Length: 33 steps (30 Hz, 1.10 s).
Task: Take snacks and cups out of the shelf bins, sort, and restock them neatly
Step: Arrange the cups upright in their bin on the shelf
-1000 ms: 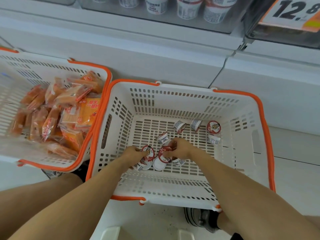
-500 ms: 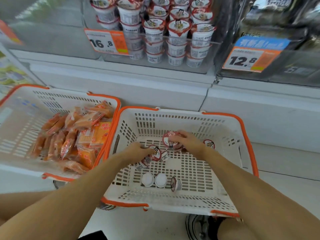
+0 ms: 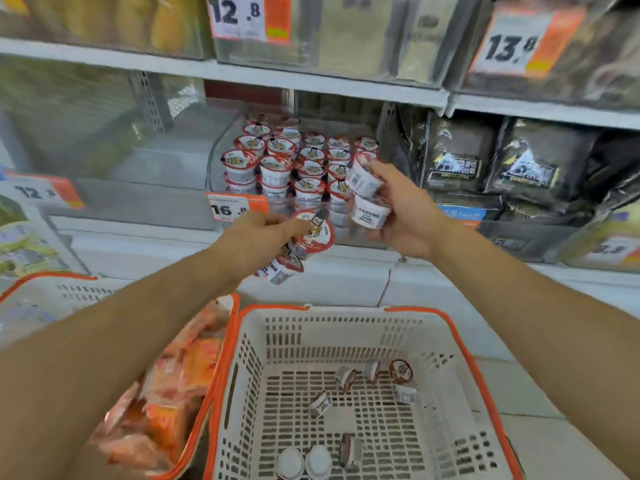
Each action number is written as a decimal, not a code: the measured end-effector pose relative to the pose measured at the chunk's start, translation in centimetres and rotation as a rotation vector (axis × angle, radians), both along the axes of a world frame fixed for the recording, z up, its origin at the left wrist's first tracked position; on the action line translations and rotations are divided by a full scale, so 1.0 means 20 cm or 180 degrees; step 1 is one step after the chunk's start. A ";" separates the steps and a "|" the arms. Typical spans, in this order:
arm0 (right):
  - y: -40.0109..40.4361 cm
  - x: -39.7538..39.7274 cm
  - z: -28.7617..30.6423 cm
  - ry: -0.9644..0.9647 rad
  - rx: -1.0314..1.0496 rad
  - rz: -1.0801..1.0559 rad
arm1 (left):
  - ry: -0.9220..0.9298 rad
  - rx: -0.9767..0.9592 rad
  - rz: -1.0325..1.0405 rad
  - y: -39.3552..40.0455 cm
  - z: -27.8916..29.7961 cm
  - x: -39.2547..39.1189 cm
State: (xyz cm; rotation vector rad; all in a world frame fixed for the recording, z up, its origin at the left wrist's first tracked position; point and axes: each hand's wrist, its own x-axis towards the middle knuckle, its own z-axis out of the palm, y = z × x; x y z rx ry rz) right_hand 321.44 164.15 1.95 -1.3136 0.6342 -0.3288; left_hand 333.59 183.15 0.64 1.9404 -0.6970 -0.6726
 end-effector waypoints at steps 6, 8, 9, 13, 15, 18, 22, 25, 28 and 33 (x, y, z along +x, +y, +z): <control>-0.29 0.62 0.14 0.0824 -0.1518 -0.0820 | 0.0190 -0.0675 0.0571 -0.05 0.01 0.12; -0.35 0.77 0.17 0.1229 -0.1931 -0.0724 | 0.0336 -0.0796 0.0681 -0.08 0.02 0.14; -0.37 0.84 0.18 0.1482 -0.2198 -0.0602 | 0.0374 -0.0872 0.0719 -0.09 0.02 0.16; -0.48 1.04 0.17 0.1804 -0.2547 -0.0247 | 0.0464 -0.1058 0.0727 -0.16 0.03 0.19; -0.51 1.10 0.15 0.1795 -0.2575 -0.0241 | 0.0438 -0.1058 0.0734 -0.18 0.00 0.22; -0.51 1.15 0.13 0.1843 -0.2537 -0.0178 | 0.0403 -0.1040 0.0760 -0.19 -0.04 0.26; -0.51 1.14 0.16 0.1668 -0.2417 -0.0447 | 0.0473 -0.1081 0.0667 -0.19 -0.08 0.29; -0.52 1.10 0.14 0.1588 -0.2230 -0.0537 | 0.0496 -0.1097 0.0702 -0.20 -0.10 0.29; -0.50 1.06 0.13 0.1557 -0.2034 -0.0438 | 0.0537 -0.1146 0.0767 -0.24 -0.09 0.27; -0.53 1.02 0.07 0.1715 -0.2452 -0.0411 | 0.0130 -0.1209 0.0548 -0.31 -0.05 0.22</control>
